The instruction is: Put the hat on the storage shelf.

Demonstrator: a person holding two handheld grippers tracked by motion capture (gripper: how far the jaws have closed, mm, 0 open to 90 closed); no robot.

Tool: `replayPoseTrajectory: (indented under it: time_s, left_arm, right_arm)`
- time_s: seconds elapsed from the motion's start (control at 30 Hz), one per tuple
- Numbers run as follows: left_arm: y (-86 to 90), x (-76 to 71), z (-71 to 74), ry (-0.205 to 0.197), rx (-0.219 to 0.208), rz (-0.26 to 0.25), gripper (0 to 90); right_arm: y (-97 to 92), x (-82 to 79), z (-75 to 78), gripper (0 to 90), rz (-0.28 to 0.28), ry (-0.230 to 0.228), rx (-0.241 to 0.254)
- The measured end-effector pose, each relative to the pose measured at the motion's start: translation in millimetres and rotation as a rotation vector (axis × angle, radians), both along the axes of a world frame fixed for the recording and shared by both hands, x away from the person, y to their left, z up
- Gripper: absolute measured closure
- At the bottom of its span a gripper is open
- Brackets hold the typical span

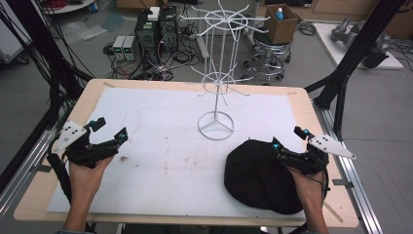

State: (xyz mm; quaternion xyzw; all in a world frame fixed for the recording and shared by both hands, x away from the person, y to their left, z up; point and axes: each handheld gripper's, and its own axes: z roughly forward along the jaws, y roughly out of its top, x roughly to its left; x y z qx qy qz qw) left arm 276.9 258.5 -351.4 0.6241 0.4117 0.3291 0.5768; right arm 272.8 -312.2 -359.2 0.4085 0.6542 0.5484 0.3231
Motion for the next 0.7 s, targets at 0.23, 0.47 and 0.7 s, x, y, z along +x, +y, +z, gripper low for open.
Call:
replayPoseTrajectory:
  time_s: [0.23,0.47,0.7]
  left_arm:
    - [-0.6,-0.4,-0.3,0.0,0.004,-0.001,16.6]
    - [-1.2,-0.1,-0.2,0.002,0.002,-0.002,16.6]
    - [-3.1,0.8,-0.7,0.002,0.006,-0.007,16.7]
  right_arm:
    - [1.6,-0.8,2.0,11.8,0.007,-0.007,-0.008]
    - [0.6,-1.8,2.4,11.8,0.004,-0.007,-0.004]
    - [1.0,-2.9,2.9,11.8,0.005,-0.002,-0.009]
